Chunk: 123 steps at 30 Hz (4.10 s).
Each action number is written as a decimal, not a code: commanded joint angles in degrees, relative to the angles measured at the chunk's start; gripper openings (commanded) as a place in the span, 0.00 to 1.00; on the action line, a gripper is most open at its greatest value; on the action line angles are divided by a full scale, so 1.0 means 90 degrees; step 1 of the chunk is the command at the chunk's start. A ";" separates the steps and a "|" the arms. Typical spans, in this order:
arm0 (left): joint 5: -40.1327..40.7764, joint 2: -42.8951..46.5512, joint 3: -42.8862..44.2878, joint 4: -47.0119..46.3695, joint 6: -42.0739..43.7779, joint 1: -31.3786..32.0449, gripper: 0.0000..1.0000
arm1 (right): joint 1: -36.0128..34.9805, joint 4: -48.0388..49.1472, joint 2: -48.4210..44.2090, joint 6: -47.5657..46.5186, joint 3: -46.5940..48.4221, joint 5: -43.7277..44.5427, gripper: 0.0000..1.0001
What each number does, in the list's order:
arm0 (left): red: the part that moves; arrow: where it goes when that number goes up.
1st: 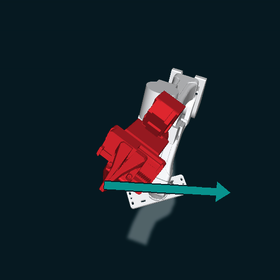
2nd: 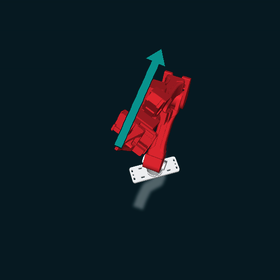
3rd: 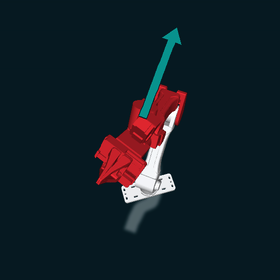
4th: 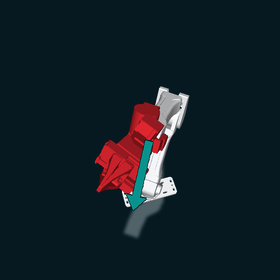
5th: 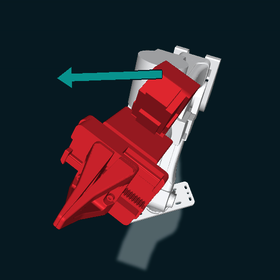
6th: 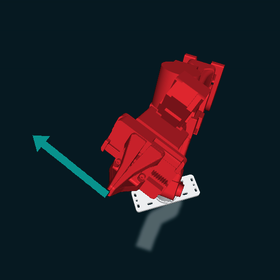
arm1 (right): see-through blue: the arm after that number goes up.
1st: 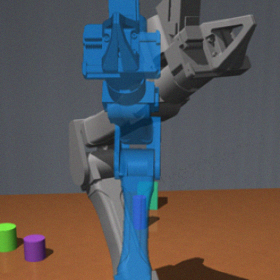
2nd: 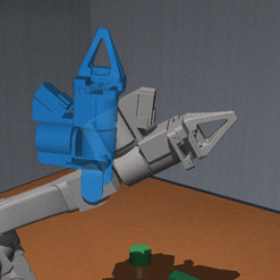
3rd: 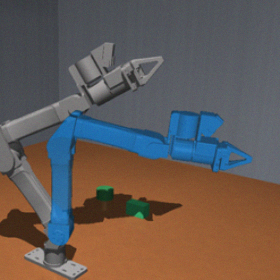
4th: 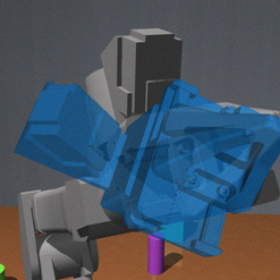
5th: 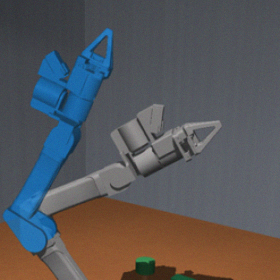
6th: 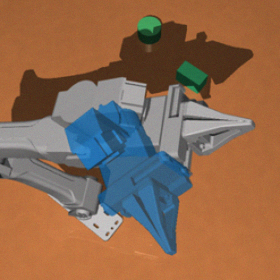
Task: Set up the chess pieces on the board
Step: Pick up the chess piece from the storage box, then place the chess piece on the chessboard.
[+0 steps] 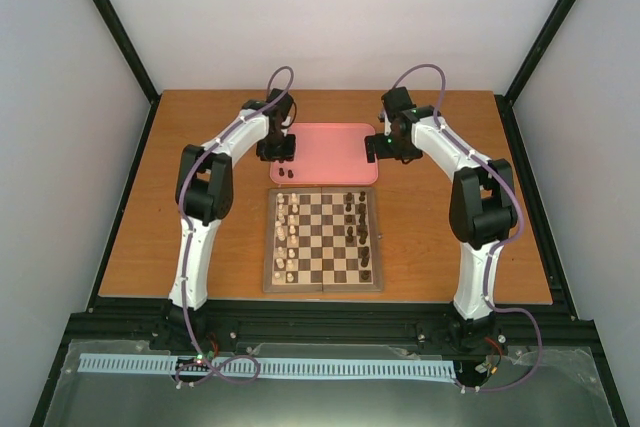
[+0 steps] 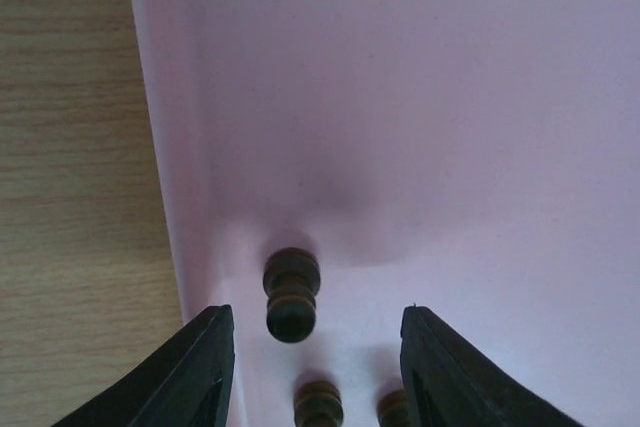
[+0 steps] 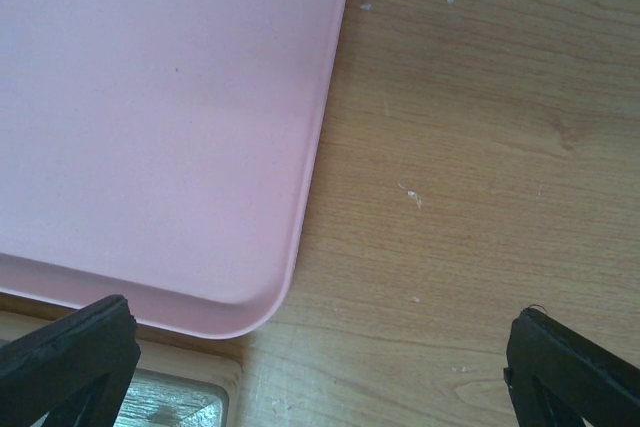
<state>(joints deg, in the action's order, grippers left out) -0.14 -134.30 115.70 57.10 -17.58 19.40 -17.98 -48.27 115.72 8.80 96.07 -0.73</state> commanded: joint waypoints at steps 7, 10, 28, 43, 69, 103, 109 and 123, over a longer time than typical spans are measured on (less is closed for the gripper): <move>0.0016 -0.0331 0.0477 0.0091 -0.0121 -0.0188 0.41 | 0.0044 -0.0093 0.0122 -0.0045 0.0250 0.0009 1.00; -0.0016 -0.0380 0.0555 0.0139 -0.0137 -0.0190 0.33 | 0.0047 -0.0104 0.0153 -0.0031 0.0291 0.0001 1.00; -0.0253 0.0345 0.0558 0.0612 -0.0053 -0.0140 0.01 | 0.0046 -0.0105 0.0196 -0.0033 0.0304 -0.0032 1.00; -0.1812 0.3692 -0.2548 0.0493 0.0574 0.1853 0.01 | -0.0180 0.0061 -0.0014 -0.0060 -0.0287 0.0068 1.00; -0.1139 0.3552 -0.3743 -0.0803 -0.0311 0.4096 0.01 | -0.0335 0.0501 -0.0537 -0.0144 -0.1115 0.0323 1.00; -0.1117 0.2693 -0.3741 -0.1261 -0.0270 0.4367 0.01 | -0.0325 0.0714 -0.0578 -0.0167 -0.1443 0.0322 1.00; -0.1107 0.2609 -0.3688 -0.1280 -0.0269 0.4368 0.01 | -0.0327 0.0719 -0.0601 -0.0182 -0.1476 0.0318 1.00; -0.1079 0.2603 -0.3783 -0.1431 -0.0359 0.4367 0.03 | -0.0334 0.0686 -0.0628 -0.0206 -0.1475 0.0301 1.00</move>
<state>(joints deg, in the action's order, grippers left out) -10.07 -110.74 80.40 45.65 -20.78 57.93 -20.67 -42.59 111.79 7.66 83.15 1.48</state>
